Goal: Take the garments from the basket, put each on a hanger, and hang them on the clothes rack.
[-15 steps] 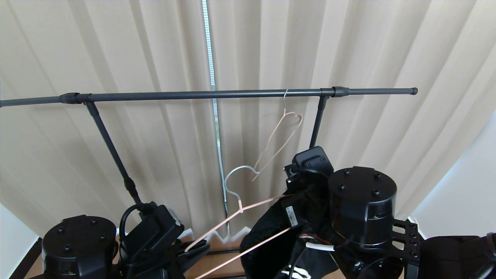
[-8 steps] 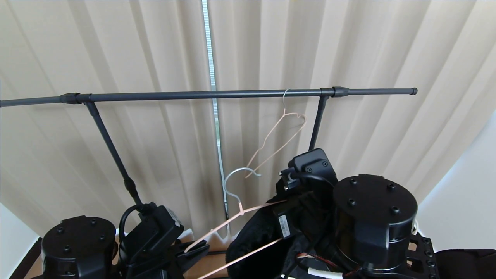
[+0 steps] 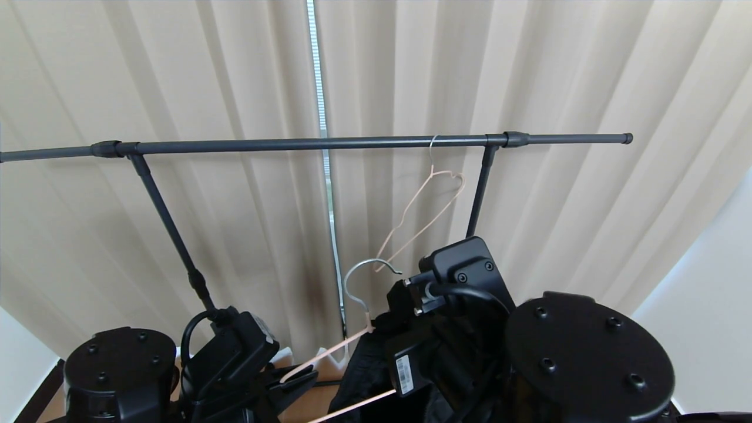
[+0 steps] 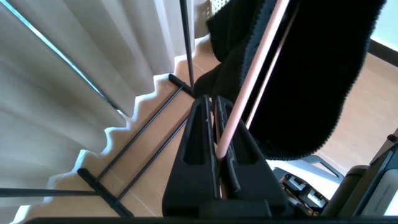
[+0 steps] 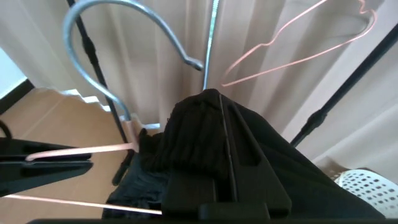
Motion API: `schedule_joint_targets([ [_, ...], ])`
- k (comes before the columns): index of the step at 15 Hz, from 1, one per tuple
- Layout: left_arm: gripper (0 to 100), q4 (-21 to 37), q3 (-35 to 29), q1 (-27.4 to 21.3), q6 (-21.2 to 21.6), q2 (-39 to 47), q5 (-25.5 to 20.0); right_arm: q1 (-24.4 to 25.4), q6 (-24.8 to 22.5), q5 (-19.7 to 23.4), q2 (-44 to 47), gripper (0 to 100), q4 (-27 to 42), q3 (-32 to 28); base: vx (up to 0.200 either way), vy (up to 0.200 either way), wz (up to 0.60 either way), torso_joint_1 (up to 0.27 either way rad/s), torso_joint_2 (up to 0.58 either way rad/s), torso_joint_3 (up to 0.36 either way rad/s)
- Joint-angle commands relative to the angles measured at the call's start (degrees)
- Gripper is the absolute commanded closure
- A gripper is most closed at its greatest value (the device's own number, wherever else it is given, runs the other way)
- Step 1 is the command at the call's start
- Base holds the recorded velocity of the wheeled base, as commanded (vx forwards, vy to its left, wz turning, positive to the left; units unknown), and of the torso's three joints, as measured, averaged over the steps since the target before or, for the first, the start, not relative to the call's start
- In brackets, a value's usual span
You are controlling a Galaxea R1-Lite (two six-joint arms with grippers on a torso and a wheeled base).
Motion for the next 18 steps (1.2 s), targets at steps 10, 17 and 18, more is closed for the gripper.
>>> schedule_joint_targets([
  [10,100,-2.9,1.2,0.0,0.1,-0.1,0.0,-3.7,0.3,0.4,-4.2,0,0.1,-0.5,0.000,0.000,0.00,0.000,0.00,0.000],
  [17,100,-3.8,1.4,-0.3,0.1,-0.2,0.0,-5.6,0.8,0.4,-1.2,0,0.1,-2.6,0.000,0.000,0.00,0.000,0.00,0.000],
  [18,100,-4.9,1.8,-0.3,0.1,-0.2,0.0,-5.6,1.0,0.4,-0.1,0,0.0,-2.8,0.000,0.000,0.00,0.000,0.00,0.000],
])
